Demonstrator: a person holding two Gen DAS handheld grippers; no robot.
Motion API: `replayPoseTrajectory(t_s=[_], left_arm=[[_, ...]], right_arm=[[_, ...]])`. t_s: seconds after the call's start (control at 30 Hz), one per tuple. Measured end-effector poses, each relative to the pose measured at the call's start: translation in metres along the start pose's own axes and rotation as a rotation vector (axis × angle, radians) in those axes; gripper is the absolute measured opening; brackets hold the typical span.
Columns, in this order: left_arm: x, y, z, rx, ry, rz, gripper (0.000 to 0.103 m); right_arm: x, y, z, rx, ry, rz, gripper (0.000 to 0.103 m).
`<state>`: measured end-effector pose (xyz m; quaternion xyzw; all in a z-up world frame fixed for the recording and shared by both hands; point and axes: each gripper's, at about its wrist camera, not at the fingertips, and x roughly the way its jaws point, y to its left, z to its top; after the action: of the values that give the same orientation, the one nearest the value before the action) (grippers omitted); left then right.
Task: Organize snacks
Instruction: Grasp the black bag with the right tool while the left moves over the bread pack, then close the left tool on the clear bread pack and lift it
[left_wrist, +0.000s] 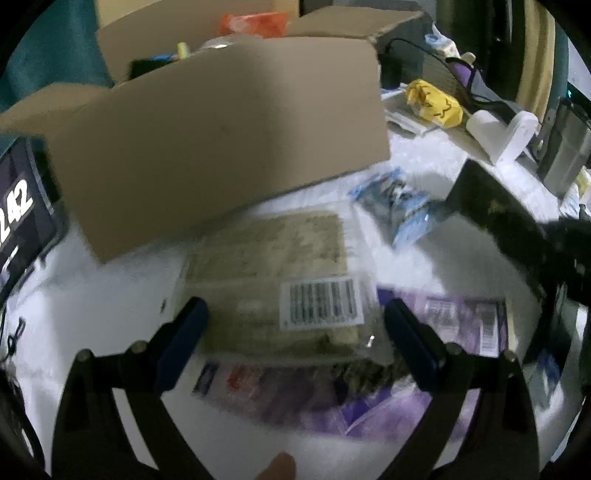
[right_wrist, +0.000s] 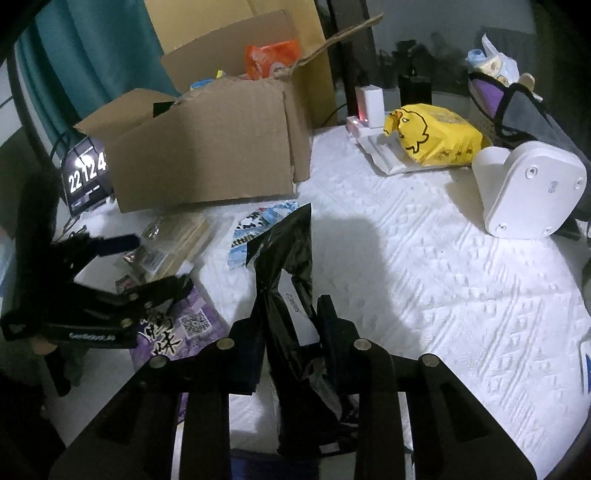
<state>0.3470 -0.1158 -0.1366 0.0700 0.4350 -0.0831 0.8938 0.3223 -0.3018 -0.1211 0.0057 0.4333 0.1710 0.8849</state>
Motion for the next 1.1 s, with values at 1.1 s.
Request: replayPoseTrajectory(t_s=[1.1], left_arm=[[0.01,0.071,0.015,-0.374,-0.008,0.006,0.097]], right_arm=[[-0.016,0.032,0.03,-0.039,-0.063,0.03,0.029]])
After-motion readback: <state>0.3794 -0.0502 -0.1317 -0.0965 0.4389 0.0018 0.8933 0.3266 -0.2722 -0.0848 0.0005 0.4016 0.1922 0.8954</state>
